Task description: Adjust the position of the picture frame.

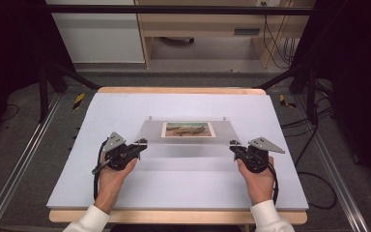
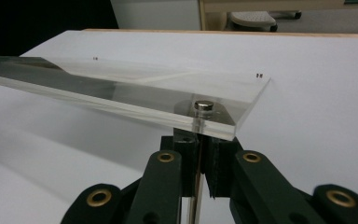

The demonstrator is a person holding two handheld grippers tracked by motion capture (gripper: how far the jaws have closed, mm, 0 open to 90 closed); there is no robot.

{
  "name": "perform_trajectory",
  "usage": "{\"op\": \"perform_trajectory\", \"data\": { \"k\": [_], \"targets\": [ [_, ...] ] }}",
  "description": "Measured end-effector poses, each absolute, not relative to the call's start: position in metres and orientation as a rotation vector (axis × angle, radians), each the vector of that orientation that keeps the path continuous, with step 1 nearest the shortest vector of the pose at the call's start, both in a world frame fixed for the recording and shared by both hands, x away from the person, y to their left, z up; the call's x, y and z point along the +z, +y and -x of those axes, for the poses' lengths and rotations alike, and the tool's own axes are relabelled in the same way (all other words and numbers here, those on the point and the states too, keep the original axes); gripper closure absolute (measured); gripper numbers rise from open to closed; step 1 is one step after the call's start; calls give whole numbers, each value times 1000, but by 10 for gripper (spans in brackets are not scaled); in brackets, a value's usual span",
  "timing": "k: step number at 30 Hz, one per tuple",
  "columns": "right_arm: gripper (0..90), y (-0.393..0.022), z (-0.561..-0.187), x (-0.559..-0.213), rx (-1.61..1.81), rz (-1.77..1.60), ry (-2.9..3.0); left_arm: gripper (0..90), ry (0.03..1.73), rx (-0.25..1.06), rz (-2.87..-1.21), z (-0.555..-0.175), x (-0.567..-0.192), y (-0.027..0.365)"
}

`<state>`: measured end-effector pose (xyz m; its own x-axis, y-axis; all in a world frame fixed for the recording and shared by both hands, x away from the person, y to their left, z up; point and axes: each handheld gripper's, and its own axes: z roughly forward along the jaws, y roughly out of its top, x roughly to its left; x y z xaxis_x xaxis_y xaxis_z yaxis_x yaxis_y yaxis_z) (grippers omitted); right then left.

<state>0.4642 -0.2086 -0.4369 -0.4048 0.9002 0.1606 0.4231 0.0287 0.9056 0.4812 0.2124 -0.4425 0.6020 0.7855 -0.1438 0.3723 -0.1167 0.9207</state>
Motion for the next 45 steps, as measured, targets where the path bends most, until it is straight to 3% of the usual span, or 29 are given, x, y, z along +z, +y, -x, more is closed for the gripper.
{"op": "perform_trajectory", "data": {
  "k": [20, 45],
  "targets": [
    [844, -208, -457, -460, 1266, -1413, 1947, 829, 998, 419, -1900, -474, -460, 208],
    [841, -204, -455, -472, 1193, -1422, 1986, 822, 1018, 429, -1949, -474, -469, 206]
  ]
}}
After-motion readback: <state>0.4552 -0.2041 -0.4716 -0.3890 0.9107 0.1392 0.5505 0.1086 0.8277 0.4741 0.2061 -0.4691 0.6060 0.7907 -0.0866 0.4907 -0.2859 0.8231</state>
